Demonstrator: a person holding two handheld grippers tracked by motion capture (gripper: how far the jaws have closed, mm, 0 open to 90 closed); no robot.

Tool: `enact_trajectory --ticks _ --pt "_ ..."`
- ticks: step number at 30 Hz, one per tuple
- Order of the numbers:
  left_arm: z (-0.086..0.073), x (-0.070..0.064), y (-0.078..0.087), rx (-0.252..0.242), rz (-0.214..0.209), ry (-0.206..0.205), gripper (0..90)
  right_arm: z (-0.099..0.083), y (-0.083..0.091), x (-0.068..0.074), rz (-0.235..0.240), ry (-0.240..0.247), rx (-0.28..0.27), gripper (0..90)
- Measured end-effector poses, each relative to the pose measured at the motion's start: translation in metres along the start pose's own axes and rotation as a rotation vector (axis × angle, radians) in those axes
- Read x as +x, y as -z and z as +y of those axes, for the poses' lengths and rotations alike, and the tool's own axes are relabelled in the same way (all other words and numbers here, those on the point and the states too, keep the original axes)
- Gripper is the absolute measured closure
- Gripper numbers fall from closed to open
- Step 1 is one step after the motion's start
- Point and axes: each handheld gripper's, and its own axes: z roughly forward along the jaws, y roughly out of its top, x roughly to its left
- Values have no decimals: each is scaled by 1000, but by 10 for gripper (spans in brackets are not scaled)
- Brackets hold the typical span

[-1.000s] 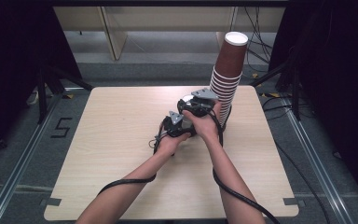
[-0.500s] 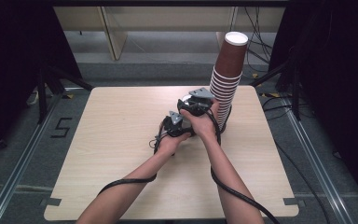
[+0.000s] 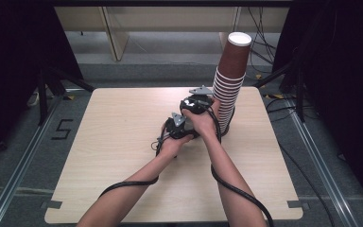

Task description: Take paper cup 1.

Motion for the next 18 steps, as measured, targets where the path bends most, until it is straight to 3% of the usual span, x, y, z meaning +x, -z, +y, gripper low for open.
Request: enact_trajectory --ticks 7,14,15,17,18 --pt "0 -2 0 2 6 -7 220 -1 2 -1 -6 -11 0 345" --pt "0 -1 0 4 10 -9 221 4 7 1 -1 -37 -46 350" --pt "0 -1 -1 3 10 -9 221 6 8 -1 -3 -11 -55 351" --pt "0 -1 0 4 11 -10 221 7 9 -1 -4 -10 -52 351" --pt "0 0 0 24 10 -35 221 8 11 0 -2 -18 -54 351"
